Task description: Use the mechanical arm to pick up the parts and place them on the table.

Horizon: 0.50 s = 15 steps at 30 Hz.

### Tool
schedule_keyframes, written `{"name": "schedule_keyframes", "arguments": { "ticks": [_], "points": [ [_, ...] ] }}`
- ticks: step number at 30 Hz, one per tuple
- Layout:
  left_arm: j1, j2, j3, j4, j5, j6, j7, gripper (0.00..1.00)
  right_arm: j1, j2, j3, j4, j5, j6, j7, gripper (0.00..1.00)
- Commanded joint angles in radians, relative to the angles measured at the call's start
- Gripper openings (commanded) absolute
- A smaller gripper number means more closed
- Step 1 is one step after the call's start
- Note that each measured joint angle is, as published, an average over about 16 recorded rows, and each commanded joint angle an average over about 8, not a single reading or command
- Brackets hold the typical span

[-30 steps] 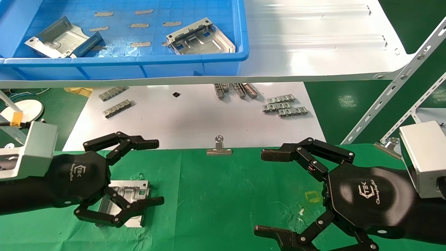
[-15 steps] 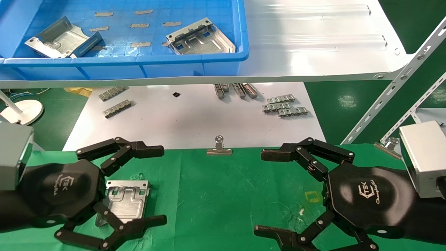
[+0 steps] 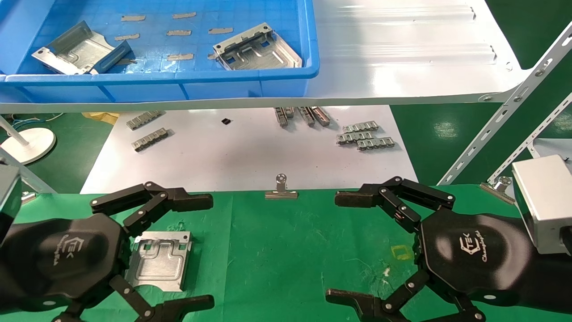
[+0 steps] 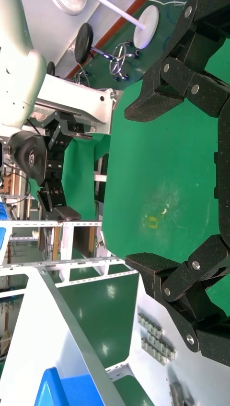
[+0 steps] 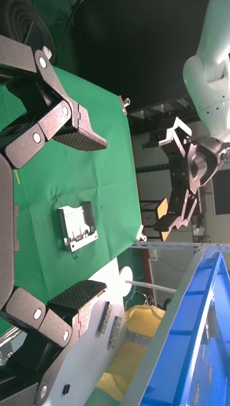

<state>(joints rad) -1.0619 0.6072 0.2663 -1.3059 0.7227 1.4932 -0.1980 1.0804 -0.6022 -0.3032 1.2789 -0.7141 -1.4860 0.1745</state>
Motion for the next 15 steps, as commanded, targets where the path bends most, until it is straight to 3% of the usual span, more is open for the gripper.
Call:
{"name": "schedule_keyframes", "arguments": {
  "ticks": [1,15],
  "points": [
    [-0.001,0.000,0.001,0.003,0.000,0.000,0.002,1.00,0.000,0.000,0.000,0.000,0.000,0.000,0.000,1.00],
    [-0.010,0.003,0.011,0.018,0.006,0.001,0.009,1.00,0.000,0.000,0.000,0.000,0.000,0.000,0.000,1.00]
  ]
}}
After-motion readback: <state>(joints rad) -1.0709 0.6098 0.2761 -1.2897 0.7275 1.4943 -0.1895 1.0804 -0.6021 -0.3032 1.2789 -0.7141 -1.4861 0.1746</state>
